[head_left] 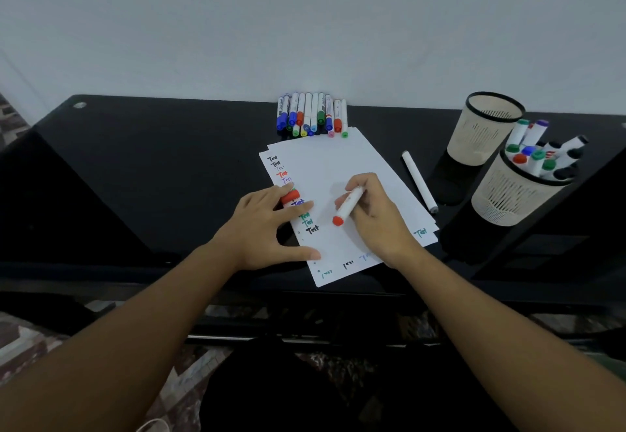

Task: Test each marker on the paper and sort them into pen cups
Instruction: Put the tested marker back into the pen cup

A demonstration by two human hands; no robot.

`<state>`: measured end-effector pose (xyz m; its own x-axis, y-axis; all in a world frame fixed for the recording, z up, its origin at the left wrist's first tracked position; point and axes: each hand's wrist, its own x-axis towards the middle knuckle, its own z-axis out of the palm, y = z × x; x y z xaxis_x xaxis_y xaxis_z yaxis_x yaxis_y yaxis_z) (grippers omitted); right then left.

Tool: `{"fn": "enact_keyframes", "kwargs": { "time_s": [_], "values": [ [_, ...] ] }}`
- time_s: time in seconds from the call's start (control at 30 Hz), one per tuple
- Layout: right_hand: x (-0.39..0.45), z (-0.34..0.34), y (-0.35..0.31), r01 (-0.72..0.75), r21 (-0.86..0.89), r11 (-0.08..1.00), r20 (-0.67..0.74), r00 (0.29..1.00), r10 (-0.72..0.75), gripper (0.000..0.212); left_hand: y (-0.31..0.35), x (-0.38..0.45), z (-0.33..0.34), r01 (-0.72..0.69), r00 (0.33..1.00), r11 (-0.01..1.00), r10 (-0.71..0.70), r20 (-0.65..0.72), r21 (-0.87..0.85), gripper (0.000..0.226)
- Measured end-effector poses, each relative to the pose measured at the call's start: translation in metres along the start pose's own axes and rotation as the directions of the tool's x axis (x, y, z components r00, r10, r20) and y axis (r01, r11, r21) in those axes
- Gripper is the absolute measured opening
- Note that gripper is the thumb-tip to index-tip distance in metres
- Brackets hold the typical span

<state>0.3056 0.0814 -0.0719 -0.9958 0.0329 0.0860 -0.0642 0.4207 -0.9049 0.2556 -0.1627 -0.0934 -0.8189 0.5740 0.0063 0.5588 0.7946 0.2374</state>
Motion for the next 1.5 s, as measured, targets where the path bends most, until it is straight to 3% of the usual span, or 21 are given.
{"fn": "enact_keyframes", "kwargs": {
  "time_s": [0.07, 0.23, 0.37, 0.47, 0.87, 1.27, 1.5],
  "values": [
    [0.0, -0.001, -0.004, 0.01, 0.07, 0.997, -0.014, 1.0, -0.009, 0.009, 0.0, 0.0, 0.0, 0.002, 1.0, 1.0, -0.002, -0.004, -0.001, 0.102],
    [-0.016, 0.008, -0.005, -0.05, 0.076, 0.996, -0.019, 0.999, 0.051, 0.027, 0.001, 0.002, 0.001, 0.004, 1.0, 1.0, -0.004, -0.007, 0.003, 0.101],
    [-0.03, 0.017, -0.003, -0.024, 0.066, 0.998, -0.002, 1.0, 0.024, 0.009, -0.002, 0.002, 0.001, 0.003, 1.0, 1.0, -0.003, -0.021, 0.003, 0.098],
    [-0.037, 0.017, -0.002, -0.006, 0.068, 0.998, 0.0, 1.0, 0.006, 0.01, -0.001, 0.003, 0.002, 0.005, 1.0, 1.0, -0.005, -0.011, 0.005, 0.099],
    [-0.038, 0.02, -0.002, -0.041, -0.111, 0.993, 0.092, 0.994, 0.051, 0.017, 0.001, 0.001, 0.004, 0.003, 0.998, 1.0, -0.002, -0.058, 0.01, 0.099],
    [-0.037, 0.02, -0.003, 0.033, -0.166, 0.985, 0.097, 0.995, -0.017, 0.009, 0.0, 0.003, 0.002, 0.003, 0.999, 1.0, -0.003, -0.044, 0.005, 0.098],
    [-0.038, 0.02, -0.003, -0.018, -0.162, 0.987, 0.084, 0.996, 0.032, 0.014, 0.001, 0.001, 0.003, 0.009, 0.999, 1.0, -0.009, -0.044, -0.001, 0.099]
  ]
}}
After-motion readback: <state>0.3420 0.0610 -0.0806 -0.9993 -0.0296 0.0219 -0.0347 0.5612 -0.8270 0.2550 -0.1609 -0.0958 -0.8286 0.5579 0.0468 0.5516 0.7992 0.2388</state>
